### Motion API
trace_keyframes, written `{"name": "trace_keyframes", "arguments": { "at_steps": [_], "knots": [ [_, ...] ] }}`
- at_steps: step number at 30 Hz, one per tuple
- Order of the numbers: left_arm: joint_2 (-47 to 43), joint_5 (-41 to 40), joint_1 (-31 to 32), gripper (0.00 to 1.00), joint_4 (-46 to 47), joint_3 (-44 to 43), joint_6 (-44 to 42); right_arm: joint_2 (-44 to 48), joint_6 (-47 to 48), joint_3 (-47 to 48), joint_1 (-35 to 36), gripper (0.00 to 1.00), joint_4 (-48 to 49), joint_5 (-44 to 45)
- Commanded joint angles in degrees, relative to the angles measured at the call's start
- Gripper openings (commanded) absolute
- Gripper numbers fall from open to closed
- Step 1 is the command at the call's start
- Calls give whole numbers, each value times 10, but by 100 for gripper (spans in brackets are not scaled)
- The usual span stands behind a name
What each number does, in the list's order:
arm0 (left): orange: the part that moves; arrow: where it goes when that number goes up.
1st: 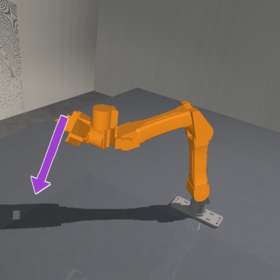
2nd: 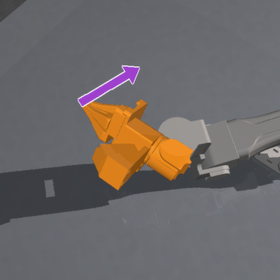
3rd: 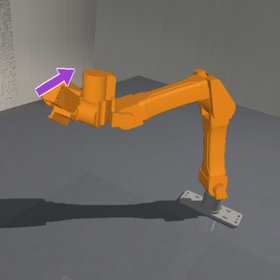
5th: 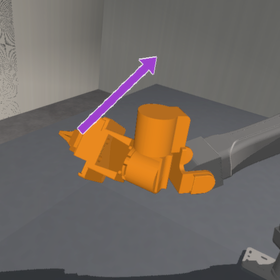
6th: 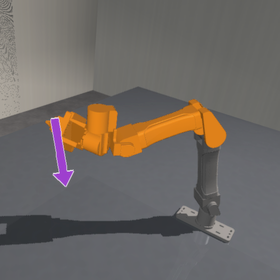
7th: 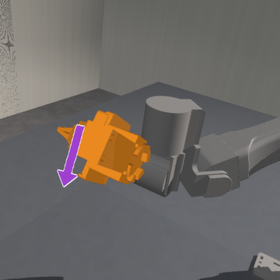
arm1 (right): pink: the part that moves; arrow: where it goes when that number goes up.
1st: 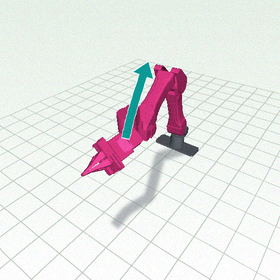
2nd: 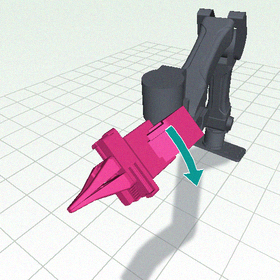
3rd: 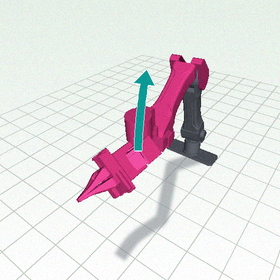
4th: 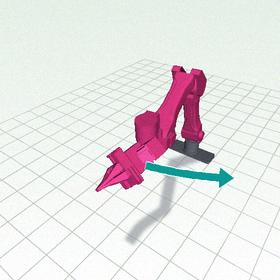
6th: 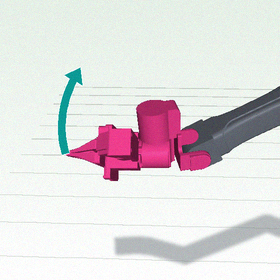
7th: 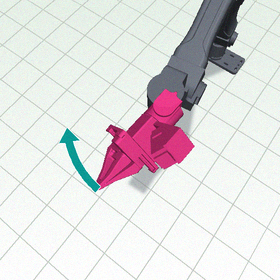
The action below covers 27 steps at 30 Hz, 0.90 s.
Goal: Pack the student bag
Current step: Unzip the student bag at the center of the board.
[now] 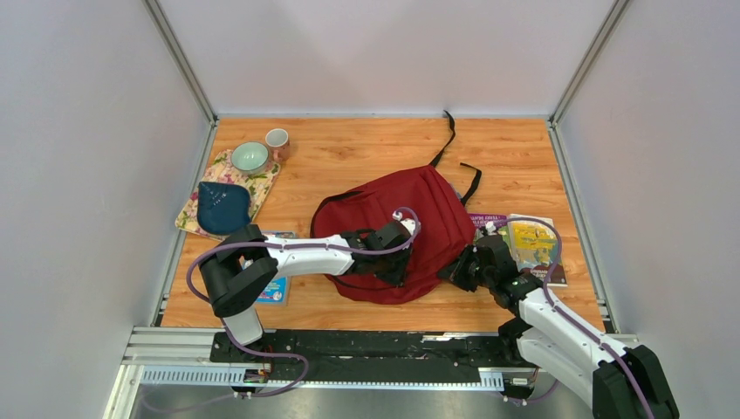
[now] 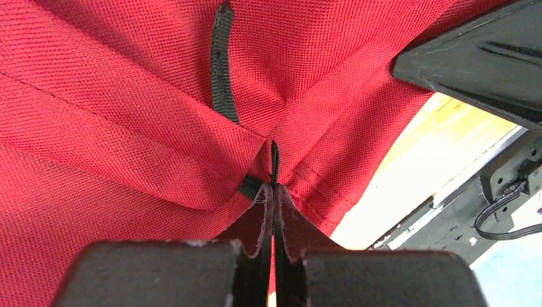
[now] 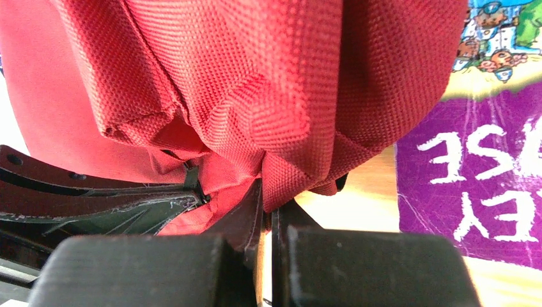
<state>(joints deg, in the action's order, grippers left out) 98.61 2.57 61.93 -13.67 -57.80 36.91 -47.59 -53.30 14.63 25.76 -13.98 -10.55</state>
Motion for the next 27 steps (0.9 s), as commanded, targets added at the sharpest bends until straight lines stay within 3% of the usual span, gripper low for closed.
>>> {"name": "trace_keyframes", "arguments": {
  "at_steps": [1, 5, 14, 20, 25, 26, 27],
  "knots": [
    [-24, 13, 5, 0, 31, 14, -5, -1, 9, 27, 3, 0, -3, 13],
    [-57, -19, 5, 0, 20, 30, -17, -6, 20, 48, 3, 0, -10, 32],
    [-176, -206, 0, 0, -65, 86, -32, -32, 74, 123, -22, 0, -34, 143],
    [-264, -243, -10, 0, -58, 148, -18, -105, 94, 159, -55, 0, -4, 123],
    [-292, -223, -14, 0, -11, 182, -21, -181, 113, 202, -65, 0, 22, 44],
    [-289, -216, -14, 0, 3, 182, -19, -197, 117, 210, -66, 1, 18, 35],
    [-286, -200, -14, 0, 10, 182, -17, -203, 122, 222, -66, 9, 14, 11]
  ]
}}
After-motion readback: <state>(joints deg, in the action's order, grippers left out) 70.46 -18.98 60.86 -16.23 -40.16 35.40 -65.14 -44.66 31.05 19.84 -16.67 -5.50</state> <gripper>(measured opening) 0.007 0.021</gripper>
